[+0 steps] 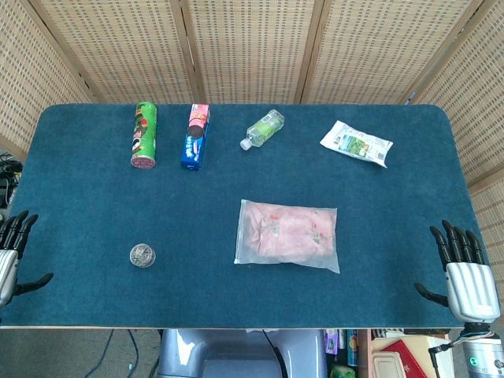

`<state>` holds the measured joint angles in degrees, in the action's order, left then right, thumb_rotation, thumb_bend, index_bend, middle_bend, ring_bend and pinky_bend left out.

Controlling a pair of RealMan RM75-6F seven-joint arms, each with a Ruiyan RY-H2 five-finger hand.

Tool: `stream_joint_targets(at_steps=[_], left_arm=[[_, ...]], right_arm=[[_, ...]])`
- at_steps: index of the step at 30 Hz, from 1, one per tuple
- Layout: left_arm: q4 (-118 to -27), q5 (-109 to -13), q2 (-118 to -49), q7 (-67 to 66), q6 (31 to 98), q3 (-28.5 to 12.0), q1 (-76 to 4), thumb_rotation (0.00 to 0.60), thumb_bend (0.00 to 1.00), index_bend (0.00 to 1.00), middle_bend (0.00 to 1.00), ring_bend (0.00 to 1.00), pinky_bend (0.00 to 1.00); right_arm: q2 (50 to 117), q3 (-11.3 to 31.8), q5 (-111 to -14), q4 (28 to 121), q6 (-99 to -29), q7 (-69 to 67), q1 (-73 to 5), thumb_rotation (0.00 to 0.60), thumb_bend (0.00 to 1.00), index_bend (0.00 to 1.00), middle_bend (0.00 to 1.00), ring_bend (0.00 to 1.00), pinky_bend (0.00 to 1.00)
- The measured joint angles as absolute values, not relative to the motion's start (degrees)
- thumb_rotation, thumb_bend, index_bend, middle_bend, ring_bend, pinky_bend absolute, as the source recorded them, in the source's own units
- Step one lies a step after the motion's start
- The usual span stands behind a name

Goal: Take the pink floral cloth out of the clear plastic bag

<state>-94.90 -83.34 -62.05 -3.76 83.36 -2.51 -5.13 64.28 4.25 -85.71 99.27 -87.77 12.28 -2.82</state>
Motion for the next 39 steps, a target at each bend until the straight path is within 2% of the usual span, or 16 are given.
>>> stream_joint_targets(at_steps=[13,19,24,32,39], left_arm=[[-95.4,-83.6,-62.1,-4.4,84.5,-2.2,-4.4,0.6,0.1,0.0,0.0,0.0,0.0],[-95.8,-83.3,-61.8,-4.5,85.2,-2.6,-4.2,0.6,0.1,0.0,0.0,0.0,0.0],[-95.7,-81.6,-61.9,-5.1,84.1,-3.1,-4.6,0.6,0.1,0.0,0.0,0.0,0.0],[-95.0,-79.5,-63.1,-7.7,82.5,-3.7,-5.4,0.6,0.1,0.0,0.0,0.0,0.0],[-94.4,-78.2,-64.1,-9.1,81.5,-4.1,-6.0,0.6,0.1,0.0,0.0,0.0,0.0]], right_arm=[[64.1,3.5,-87.3,99.0,-87.3,11.0,-3.0,0.6,0.0,0.0,0.0,0.0,0.0],[64.4,3.7,-88.6,100.3,-81.6,9.3,-6.8,0.6,0.0,0.0,0.0,0.0,0.0],[64.5,5.5,-86.9,102.9,-72.9,8.5,-12.4,0.6,0.0,0.0,0.0,0.0,0.0],[69.0,11.3,-70.7,106.1,-60.5,16.1,-23.2,0.6,0.0,0.0,0.0,0.0,0.0],[75.8,14.1,-53.2,105.5,-55.0,25.9,-32.4,0.6,0.0,0.0,0.0,0.0,0.0]])
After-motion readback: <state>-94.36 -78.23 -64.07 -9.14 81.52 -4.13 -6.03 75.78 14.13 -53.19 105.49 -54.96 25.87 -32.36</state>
